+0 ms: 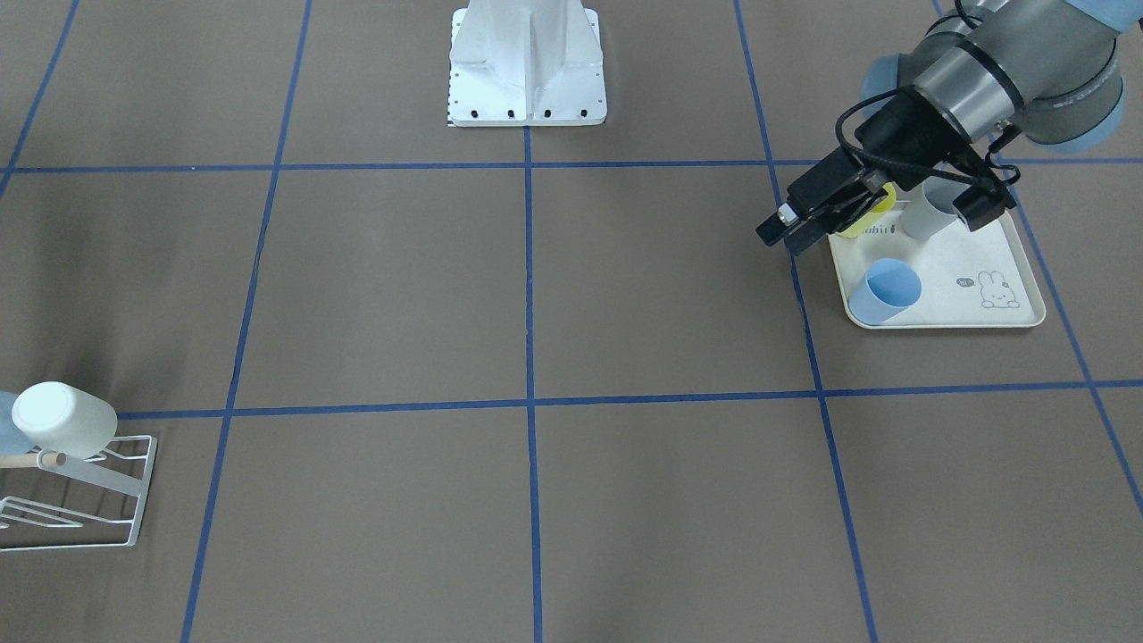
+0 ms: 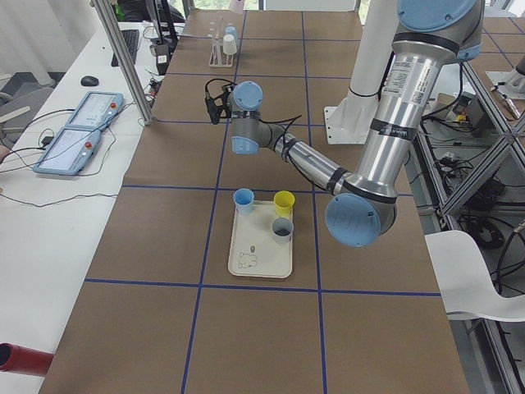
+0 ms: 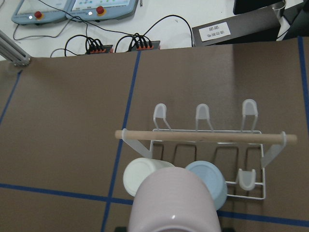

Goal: Transfer IKEA cup to right arm and place on rack

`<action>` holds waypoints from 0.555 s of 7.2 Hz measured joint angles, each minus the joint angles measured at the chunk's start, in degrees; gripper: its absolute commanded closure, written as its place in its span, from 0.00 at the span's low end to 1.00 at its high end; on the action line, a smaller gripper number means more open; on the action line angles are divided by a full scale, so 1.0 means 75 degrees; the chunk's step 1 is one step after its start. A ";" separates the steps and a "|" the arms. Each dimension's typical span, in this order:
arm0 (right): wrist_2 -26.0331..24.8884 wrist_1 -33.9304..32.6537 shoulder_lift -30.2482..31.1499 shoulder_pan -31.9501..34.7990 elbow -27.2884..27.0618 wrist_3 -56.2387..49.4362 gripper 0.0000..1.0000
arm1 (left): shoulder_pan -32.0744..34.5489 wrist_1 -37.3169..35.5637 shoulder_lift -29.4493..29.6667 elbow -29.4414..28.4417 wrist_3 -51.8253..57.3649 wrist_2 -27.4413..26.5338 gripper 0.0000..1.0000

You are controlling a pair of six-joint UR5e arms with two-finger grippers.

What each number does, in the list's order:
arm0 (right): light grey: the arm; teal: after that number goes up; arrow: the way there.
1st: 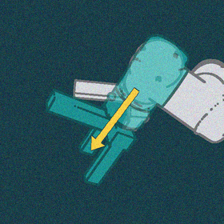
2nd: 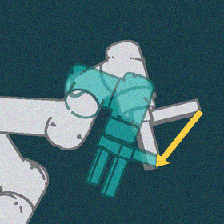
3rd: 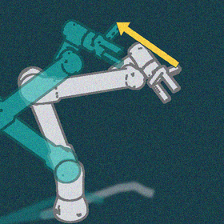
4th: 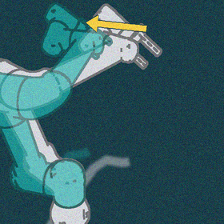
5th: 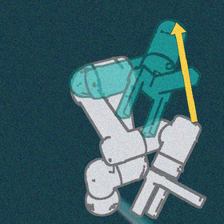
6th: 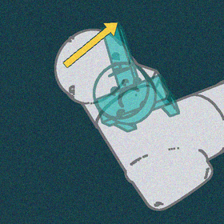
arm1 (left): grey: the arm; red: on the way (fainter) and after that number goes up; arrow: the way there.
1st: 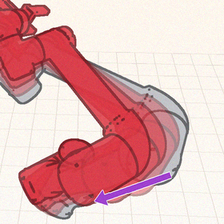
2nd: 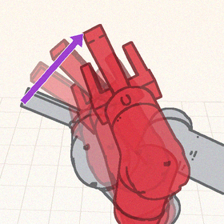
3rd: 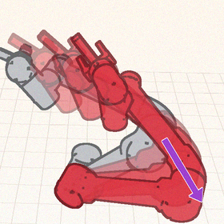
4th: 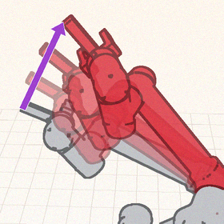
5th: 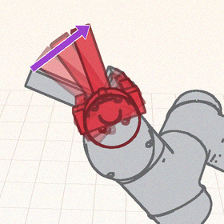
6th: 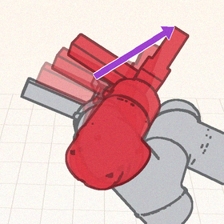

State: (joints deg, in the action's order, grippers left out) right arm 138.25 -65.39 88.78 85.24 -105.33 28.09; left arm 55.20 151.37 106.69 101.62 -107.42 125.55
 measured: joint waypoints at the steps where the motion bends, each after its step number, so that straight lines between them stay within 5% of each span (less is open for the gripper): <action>1: -0.0130 -0.0827 -0.0096 0.0085 0.0101 -0.1075 0.83 | 0.0022 -0.0002 0.0000 -0.0014 0.0005 -0.0003 0.00; 4: -0.0372 -0.2026 -0.1064 0.0122 0.1091 -0.2191 0.83 | 0.0038 -0.0004 -0.0005 -0.0031 0.0004 -0.0023 0.00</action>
State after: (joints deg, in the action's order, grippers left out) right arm 135.46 -80.58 80.80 86.16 -97.15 11.66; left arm 55.49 151.35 106.65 101.39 -107.40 125.38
